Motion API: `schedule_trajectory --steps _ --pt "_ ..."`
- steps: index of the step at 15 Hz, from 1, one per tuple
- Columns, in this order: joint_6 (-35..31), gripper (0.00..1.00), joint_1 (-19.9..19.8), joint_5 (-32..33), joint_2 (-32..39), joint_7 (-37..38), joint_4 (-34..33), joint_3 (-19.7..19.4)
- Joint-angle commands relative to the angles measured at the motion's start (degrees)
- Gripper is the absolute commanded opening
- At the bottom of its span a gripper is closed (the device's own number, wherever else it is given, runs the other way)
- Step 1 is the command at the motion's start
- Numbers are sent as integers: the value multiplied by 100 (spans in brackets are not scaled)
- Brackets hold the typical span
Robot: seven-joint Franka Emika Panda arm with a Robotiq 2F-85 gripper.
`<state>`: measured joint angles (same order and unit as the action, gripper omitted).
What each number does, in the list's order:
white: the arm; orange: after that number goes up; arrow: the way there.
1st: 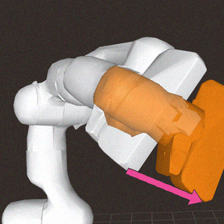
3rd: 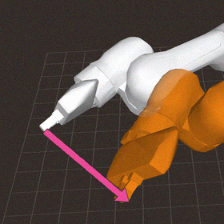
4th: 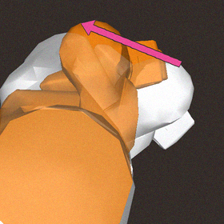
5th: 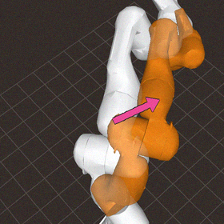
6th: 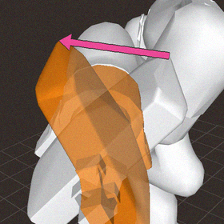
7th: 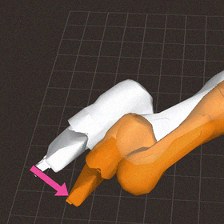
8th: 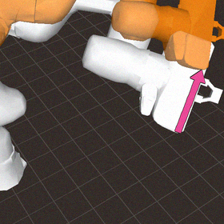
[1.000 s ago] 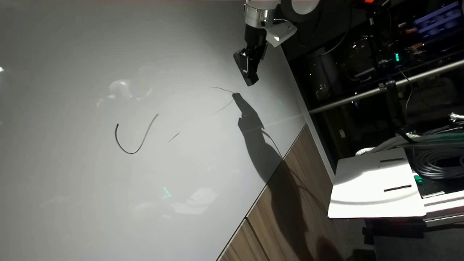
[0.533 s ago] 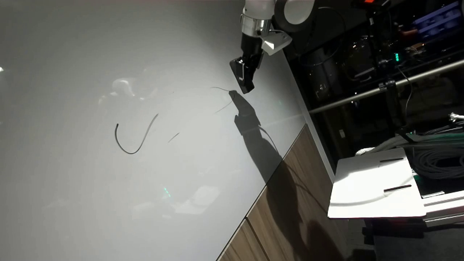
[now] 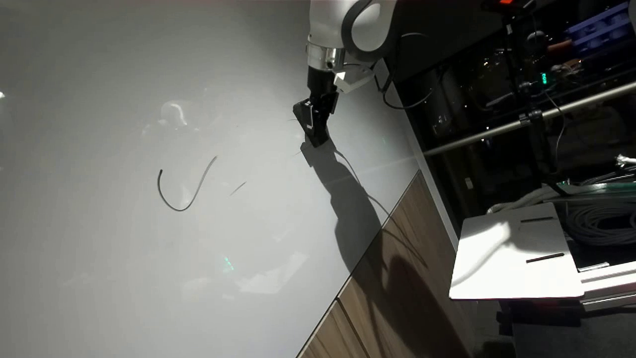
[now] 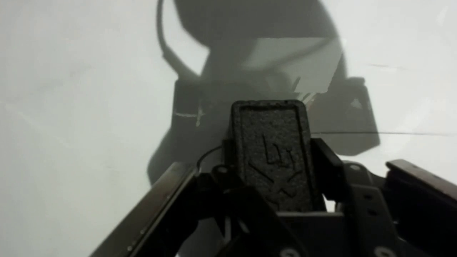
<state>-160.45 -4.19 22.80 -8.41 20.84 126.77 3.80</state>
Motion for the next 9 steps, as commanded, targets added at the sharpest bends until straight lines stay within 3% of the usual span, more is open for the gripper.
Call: schedule_trajectory --steps 1,4,9 --pt "456 29 142 -591 469 -704 -687 -70" --pt "853 29 256 -857 621 -902 -1016 -2" --pt "1448 29 641 -727 1039 -586 -1649 336"
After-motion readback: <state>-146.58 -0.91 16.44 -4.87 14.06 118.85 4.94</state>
